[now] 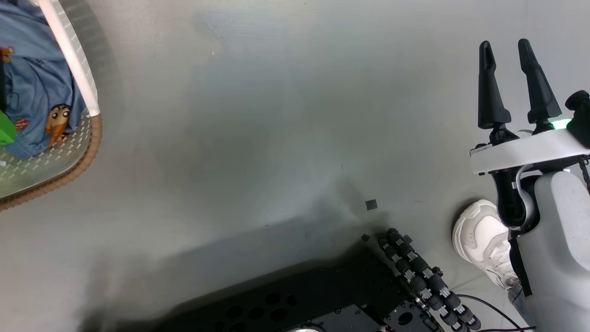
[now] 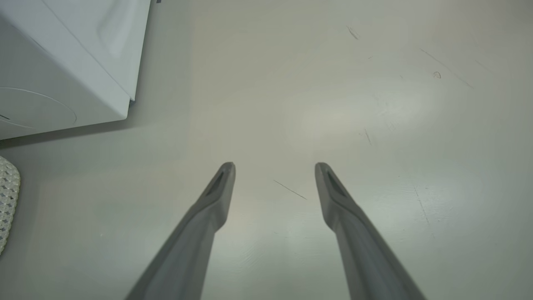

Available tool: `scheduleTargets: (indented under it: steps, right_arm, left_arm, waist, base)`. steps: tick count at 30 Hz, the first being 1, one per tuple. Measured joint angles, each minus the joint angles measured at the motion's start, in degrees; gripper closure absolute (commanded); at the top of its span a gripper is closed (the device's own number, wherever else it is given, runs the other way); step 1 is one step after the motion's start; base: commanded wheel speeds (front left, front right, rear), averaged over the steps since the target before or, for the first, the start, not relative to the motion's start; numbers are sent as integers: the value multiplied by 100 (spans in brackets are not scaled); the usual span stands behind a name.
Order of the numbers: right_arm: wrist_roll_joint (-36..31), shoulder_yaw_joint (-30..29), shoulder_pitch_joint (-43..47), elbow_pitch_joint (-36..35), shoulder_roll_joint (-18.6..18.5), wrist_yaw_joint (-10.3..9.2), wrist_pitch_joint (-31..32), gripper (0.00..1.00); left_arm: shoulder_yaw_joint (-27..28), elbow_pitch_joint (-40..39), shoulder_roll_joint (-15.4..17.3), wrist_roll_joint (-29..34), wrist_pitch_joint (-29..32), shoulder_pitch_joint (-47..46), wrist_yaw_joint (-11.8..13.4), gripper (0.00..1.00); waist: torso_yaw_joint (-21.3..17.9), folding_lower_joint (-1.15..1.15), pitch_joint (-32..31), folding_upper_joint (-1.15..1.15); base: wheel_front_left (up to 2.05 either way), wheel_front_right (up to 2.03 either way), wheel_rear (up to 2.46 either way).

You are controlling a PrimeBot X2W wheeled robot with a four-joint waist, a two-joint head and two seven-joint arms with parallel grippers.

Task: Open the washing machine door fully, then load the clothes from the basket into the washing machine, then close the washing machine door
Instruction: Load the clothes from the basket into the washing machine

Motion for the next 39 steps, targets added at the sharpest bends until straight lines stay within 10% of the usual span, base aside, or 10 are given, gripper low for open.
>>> scheduleTargets:
  steps: [2, 8, 31, 39]
  right_arm:
    - [-1, -5, -3, 15, -1, 0, 0, 0]
    - [-1, -12, -11, 31, 0, 0, 0, 0]
    - [-62, -331, -20, -45, -119, 0, 0, 0]
    - [-488, -386, 97, -90, 368, 1, 0, 0]
  left_arm:
    - [-13, 64, 3, 48, -85, -73, 0, 10]
    - [-65, 179, 23, 145, -267, -119, 0, 100]
    - [-122, 501, -386, 25, -1718, 316, -1, 100]
    - [-156, 533, -586, -74, -2285, 748, -1, 100]
  waist:
    - [2, 0, 28, 0]
    - [3, 0, 59, 0]
    - [320, 0, -565, 0]
    - [522, 0, -1121, 0]
  base:
    - [0, 0, 0]
    - [0, 0, 0]
    - [0, 0, 0]
    - [0, 0, 0]
